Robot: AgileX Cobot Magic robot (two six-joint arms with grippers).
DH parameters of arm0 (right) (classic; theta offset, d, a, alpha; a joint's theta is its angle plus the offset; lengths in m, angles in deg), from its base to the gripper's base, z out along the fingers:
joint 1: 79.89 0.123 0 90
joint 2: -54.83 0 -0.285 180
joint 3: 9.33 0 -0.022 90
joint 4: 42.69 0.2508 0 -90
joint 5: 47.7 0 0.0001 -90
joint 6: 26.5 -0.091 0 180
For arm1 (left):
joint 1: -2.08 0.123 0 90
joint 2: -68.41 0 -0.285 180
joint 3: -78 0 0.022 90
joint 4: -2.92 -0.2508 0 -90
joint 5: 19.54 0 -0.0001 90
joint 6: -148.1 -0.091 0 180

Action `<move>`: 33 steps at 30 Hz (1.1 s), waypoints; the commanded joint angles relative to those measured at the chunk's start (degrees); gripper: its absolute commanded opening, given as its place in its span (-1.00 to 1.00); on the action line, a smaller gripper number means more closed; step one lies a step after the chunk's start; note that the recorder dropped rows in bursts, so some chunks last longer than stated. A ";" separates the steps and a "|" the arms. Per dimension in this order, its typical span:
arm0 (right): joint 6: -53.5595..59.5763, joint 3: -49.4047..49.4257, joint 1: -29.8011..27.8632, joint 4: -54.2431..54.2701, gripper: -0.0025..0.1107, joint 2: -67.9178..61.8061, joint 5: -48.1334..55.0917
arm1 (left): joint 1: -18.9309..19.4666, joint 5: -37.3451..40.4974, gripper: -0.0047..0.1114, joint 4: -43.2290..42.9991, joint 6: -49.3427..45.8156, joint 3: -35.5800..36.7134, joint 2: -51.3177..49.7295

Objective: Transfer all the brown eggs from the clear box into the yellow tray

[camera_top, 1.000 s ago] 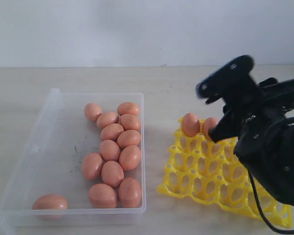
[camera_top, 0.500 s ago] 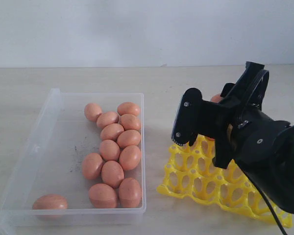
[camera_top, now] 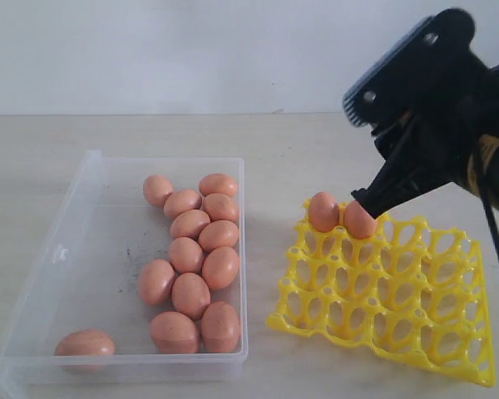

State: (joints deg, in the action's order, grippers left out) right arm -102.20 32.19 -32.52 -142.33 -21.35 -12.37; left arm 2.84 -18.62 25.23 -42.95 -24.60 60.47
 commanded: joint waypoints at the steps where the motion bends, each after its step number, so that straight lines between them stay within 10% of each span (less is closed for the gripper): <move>1: 0.95 -0.20 -4.30 -0.31 -0.96 1.95 -16.88 | 0.08 -0.92 -0.85 0.61 0.42 -0.18 0.15; 20: 89.38 -0.30 -13.48 5.65 -0.96 1.42 1.01 | 0.08 -0.92 -0.85 0.61 0.42 -0.18 0.15; 33: 21.53 -4.37 -24.53 11.65 -0.96 0.13 -35.34 | 0.08 -0.92 -0.85 0.61 0.42 -0.18 0.15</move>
State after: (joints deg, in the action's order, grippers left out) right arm -70.50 28.83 -56.16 -131.06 -20.54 -41.68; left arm 2.84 -18.62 25.23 -42.95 -24.60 60.47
